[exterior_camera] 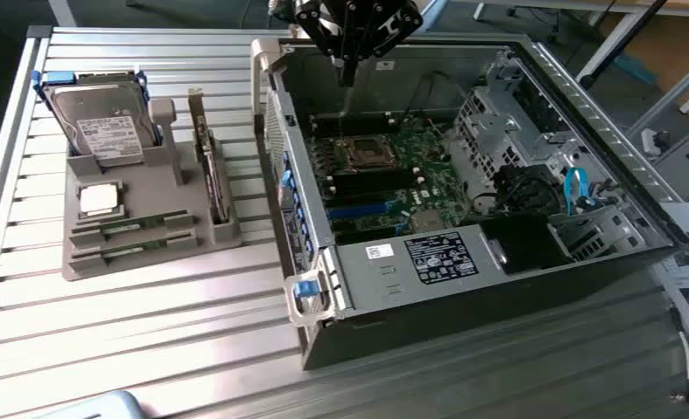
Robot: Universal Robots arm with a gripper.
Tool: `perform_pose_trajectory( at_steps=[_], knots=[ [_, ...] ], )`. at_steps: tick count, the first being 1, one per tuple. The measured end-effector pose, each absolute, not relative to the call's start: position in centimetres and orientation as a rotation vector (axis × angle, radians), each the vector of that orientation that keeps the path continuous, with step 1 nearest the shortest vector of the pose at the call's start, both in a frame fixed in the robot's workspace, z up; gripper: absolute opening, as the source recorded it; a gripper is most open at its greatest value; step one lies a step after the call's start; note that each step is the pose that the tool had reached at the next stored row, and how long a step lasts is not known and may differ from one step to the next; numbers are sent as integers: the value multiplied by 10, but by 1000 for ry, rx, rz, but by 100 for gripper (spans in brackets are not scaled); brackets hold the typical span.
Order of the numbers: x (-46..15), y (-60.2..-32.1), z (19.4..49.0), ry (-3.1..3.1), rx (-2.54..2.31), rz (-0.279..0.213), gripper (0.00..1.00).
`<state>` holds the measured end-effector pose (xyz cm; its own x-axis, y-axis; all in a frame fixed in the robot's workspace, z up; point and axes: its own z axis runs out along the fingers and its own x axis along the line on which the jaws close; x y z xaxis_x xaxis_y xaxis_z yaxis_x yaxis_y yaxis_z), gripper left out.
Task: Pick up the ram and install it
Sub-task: 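Reach for the ram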
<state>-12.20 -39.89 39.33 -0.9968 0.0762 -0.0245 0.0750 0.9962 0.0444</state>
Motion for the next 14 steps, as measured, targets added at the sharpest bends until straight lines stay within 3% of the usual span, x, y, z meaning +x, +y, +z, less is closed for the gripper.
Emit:
perform_pose_trajectory(
  at_steps=[14],
  knots=[
    [-128, -399, 393, 3112, 118, 68, 11]
  ],
)
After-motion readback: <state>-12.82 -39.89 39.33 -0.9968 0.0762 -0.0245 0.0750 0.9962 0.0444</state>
